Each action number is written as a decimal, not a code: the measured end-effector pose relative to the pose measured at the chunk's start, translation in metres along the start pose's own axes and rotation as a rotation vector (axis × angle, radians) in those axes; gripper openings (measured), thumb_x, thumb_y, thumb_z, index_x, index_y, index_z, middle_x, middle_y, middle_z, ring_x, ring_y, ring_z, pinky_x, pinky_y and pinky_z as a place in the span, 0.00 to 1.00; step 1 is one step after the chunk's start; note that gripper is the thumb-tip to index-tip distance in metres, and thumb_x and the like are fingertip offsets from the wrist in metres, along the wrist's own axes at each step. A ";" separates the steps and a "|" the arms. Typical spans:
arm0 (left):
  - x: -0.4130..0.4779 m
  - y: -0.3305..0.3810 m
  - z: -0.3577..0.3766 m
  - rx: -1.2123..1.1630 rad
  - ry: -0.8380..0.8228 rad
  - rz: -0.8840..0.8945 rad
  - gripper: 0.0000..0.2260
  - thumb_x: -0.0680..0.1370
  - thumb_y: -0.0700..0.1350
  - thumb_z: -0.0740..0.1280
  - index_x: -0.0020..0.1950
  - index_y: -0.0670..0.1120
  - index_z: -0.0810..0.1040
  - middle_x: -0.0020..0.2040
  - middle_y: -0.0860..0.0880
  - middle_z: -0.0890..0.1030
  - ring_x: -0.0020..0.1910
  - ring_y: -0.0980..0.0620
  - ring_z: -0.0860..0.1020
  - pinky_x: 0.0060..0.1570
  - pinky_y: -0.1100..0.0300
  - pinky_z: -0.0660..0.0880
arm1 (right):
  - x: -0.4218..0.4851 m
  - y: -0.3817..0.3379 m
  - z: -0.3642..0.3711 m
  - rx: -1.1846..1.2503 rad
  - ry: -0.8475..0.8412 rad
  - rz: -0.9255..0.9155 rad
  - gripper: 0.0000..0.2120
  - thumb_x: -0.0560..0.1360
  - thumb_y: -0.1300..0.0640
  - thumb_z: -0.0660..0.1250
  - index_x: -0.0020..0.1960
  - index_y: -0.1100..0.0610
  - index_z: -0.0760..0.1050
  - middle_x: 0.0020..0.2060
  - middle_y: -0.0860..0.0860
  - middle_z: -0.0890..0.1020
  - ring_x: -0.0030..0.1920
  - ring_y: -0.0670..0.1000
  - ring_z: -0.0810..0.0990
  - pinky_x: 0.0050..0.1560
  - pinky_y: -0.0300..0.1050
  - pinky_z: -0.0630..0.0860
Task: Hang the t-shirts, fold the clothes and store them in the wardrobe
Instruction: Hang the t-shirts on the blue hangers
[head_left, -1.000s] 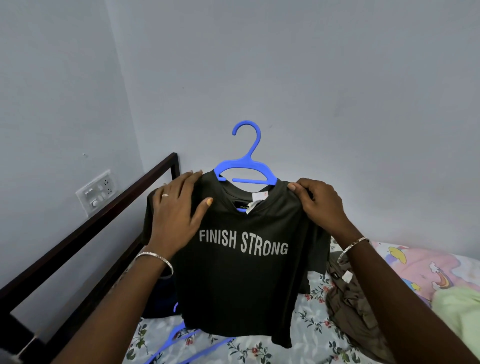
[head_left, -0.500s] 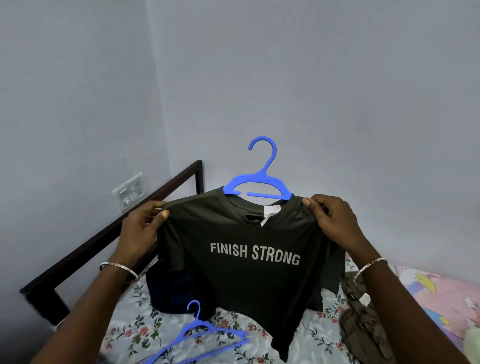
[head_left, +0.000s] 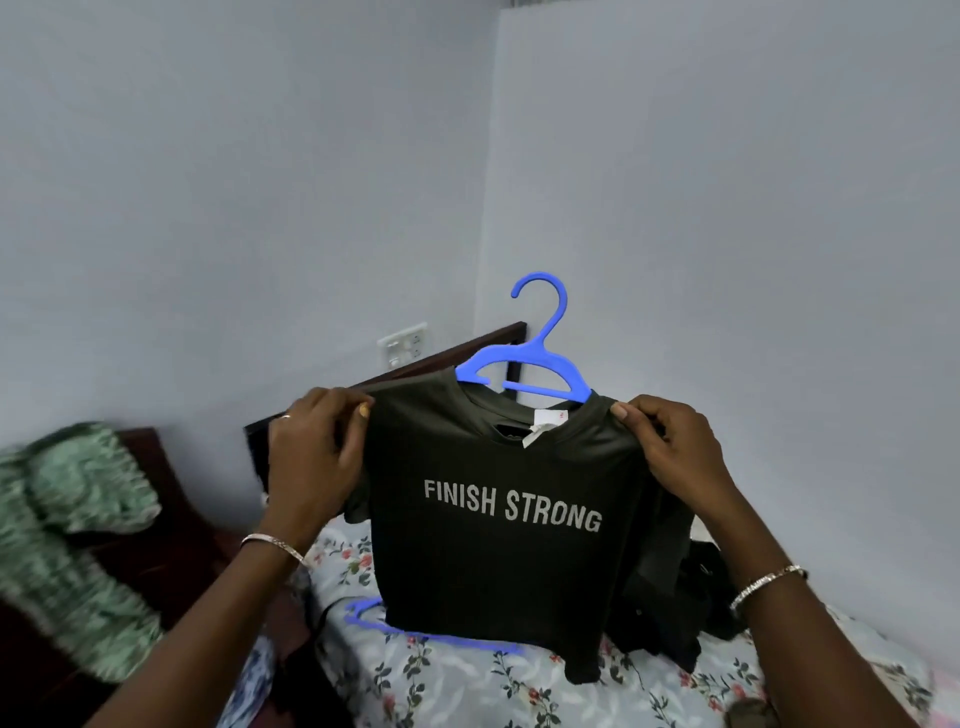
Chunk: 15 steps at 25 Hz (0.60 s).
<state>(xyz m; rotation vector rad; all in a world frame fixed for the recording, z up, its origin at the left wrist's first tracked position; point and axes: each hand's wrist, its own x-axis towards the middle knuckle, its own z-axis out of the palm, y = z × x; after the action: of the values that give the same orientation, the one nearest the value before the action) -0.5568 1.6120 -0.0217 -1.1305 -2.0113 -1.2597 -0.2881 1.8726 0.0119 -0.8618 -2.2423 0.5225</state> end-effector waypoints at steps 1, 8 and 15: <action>-0.013 0.006 -0.010 0.021 -0.006 0.001 0.07 0.80 0.46 0.64 0.51 0.48 0.82 0.46 0.51 0.81 0.44 0.51 0.78 0.46 0.51 0.76 | -0.005 -0.008 0.002 0.016 -0.013 -0.018 0.18 0.80 0.41 0.62 0.36 0.49 0.75 0.28 0.47 0.76 0.34 0.48 0.76 0.35 0.45 0.68; -0.101 0.034 -0.118 0.305 0.016 -0.165 0.12 0.76 0.49 0.64 0.59 0.53 0.78 0.56 0.51 0.77 0.56 0.47 0.77 0.54 0.42 0.74 | -0.057 -0.087 0.027 0.106 -0.149 -0.217 0.17 0.80 0.40 0.62 0.38 0.49 0.76 0.29 0.45 0.78 0.35 0.43 0.77 0.34 0.43 0.66; -0.186 0.045 -0.234 0.481 0.101 -0.349 0.20 0.75 0.51 0.64 0.67 0.55 0.75 0.66 0.53 0.76 0.65 0.50 0.75 0.62 0.42 0.71 | -0.110 -0.195 0.070 0.305 -0.341 -0.470 0.14 0.79 0.40 0.63 0.42 0.48 0.80 0.33 0.44 0.82 0.38 0.44 0.80 0.37 0.47 0.73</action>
<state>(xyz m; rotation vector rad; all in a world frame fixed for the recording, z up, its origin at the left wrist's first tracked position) -0.4233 1.3409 -0.0385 -0.4962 -2.3263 -0.8810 -0.3611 1.6503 0.0241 -0.0821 -2.4698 0.7997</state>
